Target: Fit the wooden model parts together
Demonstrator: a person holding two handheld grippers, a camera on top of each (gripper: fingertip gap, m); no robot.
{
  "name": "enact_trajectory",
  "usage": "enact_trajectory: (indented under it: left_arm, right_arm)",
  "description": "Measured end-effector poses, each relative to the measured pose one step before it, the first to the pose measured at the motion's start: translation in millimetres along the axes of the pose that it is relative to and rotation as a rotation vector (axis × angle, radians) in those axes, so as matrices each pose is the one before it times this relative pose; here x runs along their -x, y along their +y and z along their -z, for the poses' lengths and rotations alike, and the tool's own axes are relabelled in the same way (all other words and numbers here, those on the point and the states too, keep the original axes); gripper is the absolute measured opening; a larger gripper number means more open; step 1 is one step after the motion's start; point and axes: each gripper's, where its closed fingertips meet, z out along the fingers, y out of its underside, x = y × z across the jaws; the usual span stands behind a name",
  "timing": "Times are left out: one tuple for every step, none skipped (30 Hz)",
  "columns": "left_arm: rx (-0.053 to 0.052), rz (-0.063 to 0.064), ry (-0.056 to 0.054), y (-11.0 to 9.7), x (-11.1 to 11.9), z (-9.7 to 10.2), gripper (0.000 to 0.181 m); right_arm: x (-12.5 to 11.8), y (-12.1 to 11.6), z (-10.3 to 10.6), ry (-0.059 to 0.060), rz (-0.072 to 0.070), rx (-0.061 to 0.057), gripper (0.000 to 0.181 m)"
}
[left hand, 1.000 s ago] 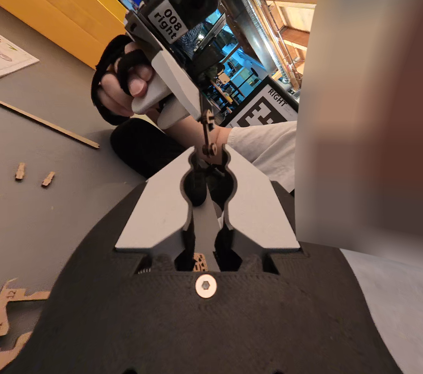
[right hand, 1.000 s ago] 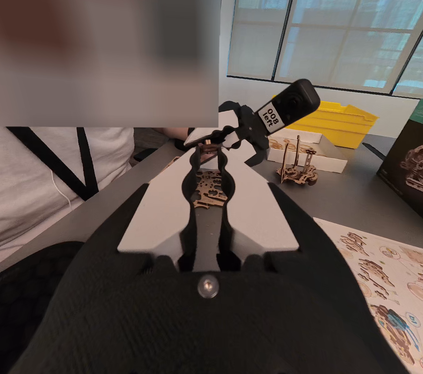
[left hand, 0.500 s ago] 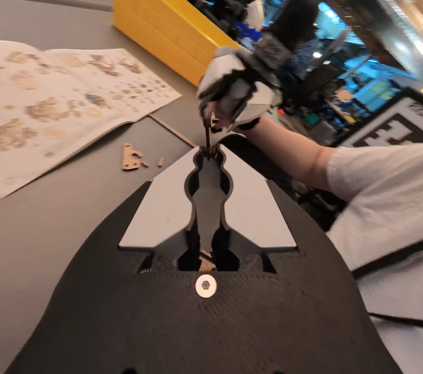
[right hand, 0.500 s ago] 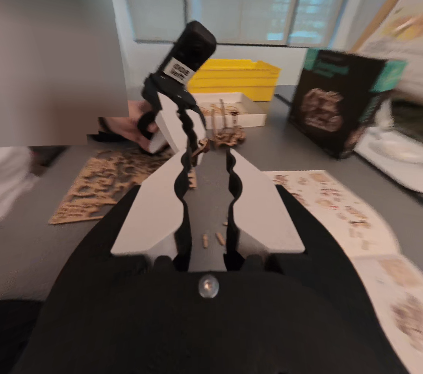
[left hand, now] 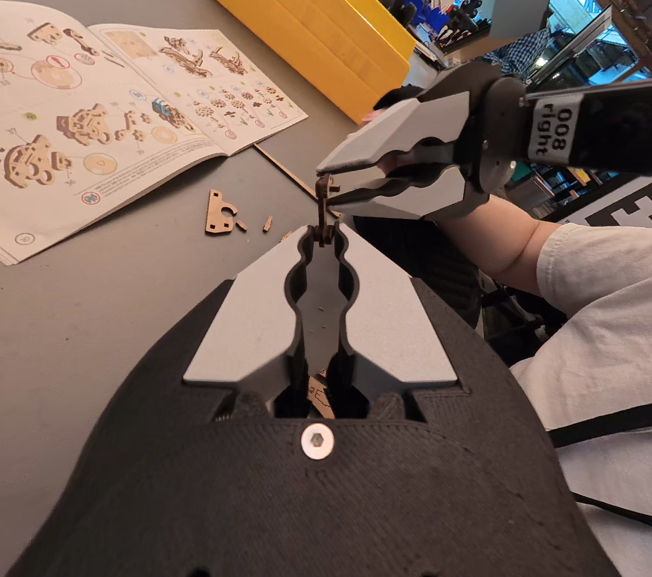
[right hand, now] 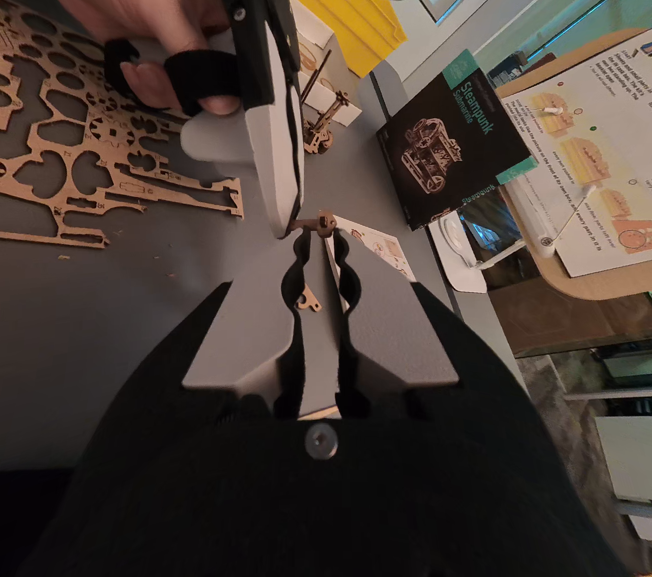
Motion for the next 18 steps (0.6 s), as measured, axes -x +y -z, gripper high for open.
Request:
enact_trajectory:
  left_arm:
    - [0.0004, 0.0021, -0.0027, 0.27, 0.76, -0.14, 0.009]
    - [0.0016, 0.0017, -0.0031, 0.07, 0.78, -0.13, 0.009]
    - [0.0023, 0.0000, -0.0050, 0.24, 0.85, -0.12, 0.009]
    - [0.0023, -0.0019, -0.0060, 0.21, 0.98, -0.11, 0.009]
    - [0.0021, -0.0008, -0.0067, 0.27, 0.92, -0.05, 0.009]
    - [0.0019, -0.0005, -0.0066, 0.22, 1.10, -0.05, 0.009]
    - [0.0011, 0.0001, -0.0053, 0.23, 0.92, -0.05, 0.009]
    - [0.0050, 0.0009, -0.0039, 0.77, 0.70, -0.33, 0.009]
    - [0.0036, -0.0024, -0.0006, 0.76, 0.21, -0.40, 0.009]
    - [-0.0036, -0.0001, 0.0031, -0.25, -0.54, -0.15, 0.009]
    - [-0.0009, 0.0016, 0.0019, -0.13, -0.38, -0.06, 0.009]
    - [-0.0007, -0.0014, 0.0002, -0.31, -0.26, -0.17, 0.009]
    - [-0.0021, -0.0026, -0.0012, -0.62, -0.23, -0.01, 0.009]
    - [0.0005, -0.0048, -0.0014, -0.23, -0.21, -0.05, 0.009]
    - [0.0013, -0.0065, -0.0009, 0.17, -0.31, -0.13, 0.009]
    - [0.0026, -0.0059, 0.0020, 0.41, -0.56, -0.18, 0.009]
    - [0.0037, -0.0009, 0.0042, 0.52, -0.64, -0.18, 0.008]
    - [0.0031, 0.0048, 0.0061, 0.51, -0.66, -0.25, 0.008]
  right_arm:
    - [0.00, 0.67, -0.53, 0.0041, 0.0074, 0.0086, 0.010]
    - [-0.37, 0.96, -0.39, 0.0070, 0.0089, 0.0094, 0.010]
    - [-0.07, 0.69, -0.67, 0.0068, 0.0085, 0.0077, 0.010]
    - [-0.14, 0.33, -0.69, 0.0070, 0.0071, 0.0062, 0.010]
    - [-0.29, 0.53, -0.69, 0.0075, 0.0066, 0.0086, 0.012]
    - [0.20, 0.65, -0.67, 0.0040, 0.0040, 0.0108, 0.012]
    - [0.64, 0.50, -0.72, -0.0003, 0.0017, 0.0081, 0.010]
    - [0.29, 0.74, -0.39, 0.0012, 0.0023, 0.0079, 0.009]
    - [-0.79, 0.27, 0.45, 0.0061, 0.0069, 0.0032, 0.008]
    - [-0.20, -0.23, 0.45, 0.0002, 0.0042, -0.0032, 0.007]
    - [-0.08, 0.04, 0.41, -0.0028, -0.0013, -0.0016, 0.006]
    - [-0.45, 0.15, 0.38, -0.0013, -0.0051, -0.0032, 0.006]
    - [-0.49, 0.06, 0.26, 0.0012, -0.0034, -0.0049, 0.005]
    - [-0.08, -0.08, 0.25, 0.0000, 0.0005, -0.0054, 0.005]
    - [-0.13, -0.04, 0.21, -0.0009, 0.0009, -0.0032, 0.005]
    - [0.13, -0.40, 0.47, -0.0019, 0.0006, -0.0055, 0.005]
    - [0.46, -0.53, 0.35, -0.0026, 0.0015, -0.0061, 0.005]
    - [0.35, -0.01, 0.22, -0.0027, 0.0029, -0.0036, 0.005]
